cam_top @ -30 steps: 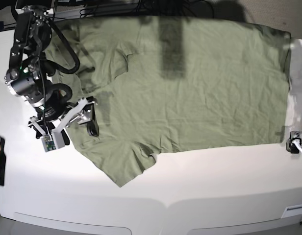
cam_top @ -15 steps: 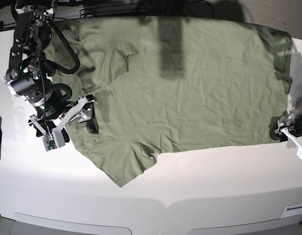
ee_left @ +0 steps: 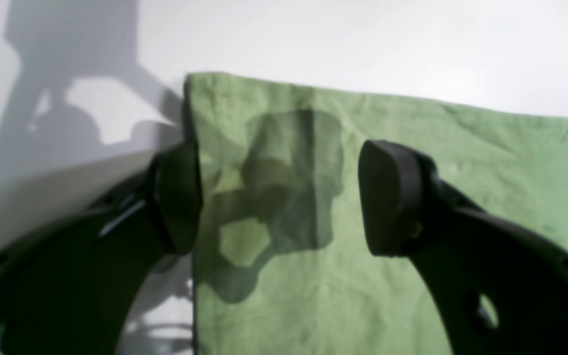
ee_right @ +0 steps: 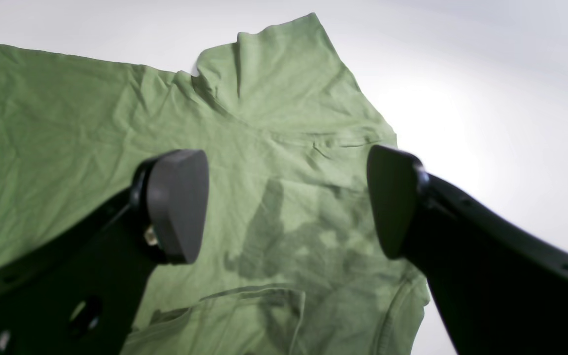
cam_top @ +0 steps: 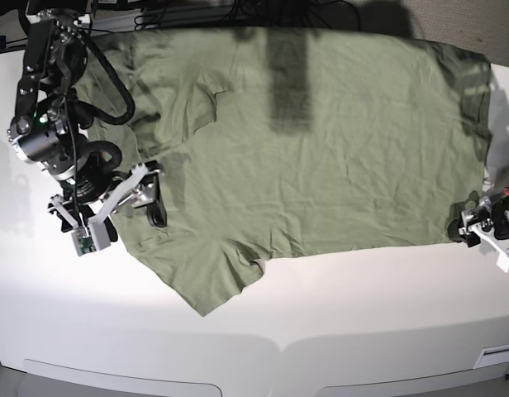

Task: Fold the T-shirt properly
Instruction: 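Position the grippers at the shirt's side edges near the hem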

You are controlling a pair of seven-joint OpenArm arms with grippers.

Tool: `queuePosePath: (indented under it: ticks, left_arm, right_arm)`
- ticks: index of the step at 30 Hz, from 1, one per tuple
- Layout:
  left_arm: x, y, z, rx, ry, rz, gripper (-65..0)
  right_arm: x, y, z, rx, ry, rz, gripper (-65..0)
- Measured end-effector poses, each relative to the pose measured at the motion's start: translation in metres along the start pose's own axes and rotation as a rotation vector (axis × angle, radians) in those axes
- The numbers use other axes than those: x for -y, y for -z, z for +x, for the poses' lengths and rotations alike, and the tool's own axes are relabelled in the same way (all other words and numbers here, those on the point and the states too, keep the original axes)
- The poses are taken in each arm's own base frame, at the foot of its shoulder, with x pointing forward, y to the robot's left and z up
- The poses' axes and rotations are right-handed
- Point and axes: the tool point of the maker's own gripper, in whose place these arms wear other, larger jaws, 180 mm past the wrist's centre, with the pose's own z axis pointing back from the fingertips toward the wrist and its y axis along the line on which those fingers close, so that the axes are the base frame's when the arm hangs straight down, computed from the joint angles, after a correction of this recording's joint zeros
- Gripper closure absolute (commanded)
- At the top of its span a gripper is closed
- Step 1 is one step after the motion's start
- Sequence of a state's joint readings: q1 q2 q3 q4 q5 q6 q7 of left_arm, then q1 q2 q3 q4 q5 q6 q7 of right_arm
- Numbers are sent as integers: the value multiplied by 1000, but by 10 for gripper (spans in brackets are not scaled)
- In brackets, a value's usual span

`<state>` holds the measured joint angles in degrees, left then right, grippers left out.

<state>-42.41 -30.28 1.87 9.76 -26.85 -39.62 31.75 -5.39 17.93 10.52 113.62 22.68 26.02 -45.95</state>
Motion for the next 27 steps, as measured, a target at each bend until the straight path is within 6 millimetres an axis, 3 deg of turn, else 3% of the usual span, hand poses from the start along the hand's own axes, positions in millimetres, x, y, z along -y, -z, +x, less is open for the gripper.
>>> queuePosePath:
  ticks: [10,27]
  left_arm:
    - [15,5,1,-6,-45,-50,-457]
    - [17,5,1,-3,-48,-61,-457]
  right_arm:
    - [0,0,0,1,0,0,-483]
    - [0,0,0,0,0,0,-483]
